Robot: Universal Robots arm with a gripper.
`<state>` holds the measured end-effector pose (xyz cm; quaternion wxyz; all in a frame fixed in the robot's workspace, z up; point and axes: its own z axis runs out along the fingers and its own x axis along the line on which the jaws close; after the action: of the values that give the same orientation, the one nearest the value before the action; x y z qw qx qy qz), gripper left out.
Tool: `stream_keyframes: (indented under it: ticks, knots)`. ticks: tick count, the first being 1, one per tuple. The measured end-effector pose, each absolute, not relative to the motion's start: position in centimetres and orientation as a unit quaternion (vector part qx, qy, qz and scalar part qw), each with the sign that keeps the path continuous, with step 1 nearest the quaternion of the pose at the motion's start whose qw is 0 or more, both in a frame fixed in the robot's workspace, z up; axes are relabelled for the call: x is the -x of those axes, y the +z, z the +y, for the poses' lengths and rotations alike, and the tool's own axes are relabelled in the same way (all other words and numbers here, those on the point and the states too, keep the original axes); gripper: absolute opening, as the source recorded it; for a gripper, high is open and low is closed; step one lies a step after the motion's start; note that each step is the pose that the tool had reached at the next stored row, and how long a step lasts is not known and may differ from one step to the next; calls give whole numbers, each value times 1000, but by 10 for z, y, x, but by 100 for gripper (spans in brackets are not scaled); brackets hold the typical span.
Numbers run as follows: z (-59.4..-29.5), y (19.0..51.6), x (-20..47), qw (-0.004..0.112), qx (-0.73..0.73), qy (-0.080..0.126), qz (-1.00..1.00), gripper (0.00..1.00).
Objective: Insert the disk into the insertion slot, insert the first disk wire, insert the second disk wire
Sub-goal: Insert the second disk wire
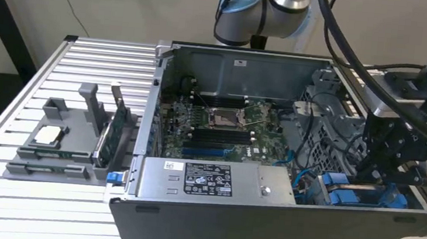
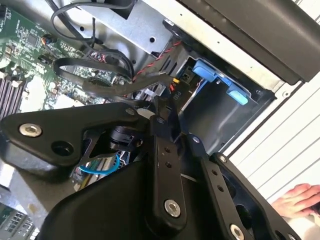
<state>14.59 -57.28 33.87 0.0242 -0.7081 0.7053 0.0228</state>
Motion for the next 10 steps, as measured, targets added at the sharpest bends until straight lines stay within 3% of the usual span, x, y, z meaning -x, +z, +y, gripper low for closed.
stream_keyframes:
  ticks: [10]
  knots:
    - [-573, 350, -146, 26, 708, 25, 705, 24]
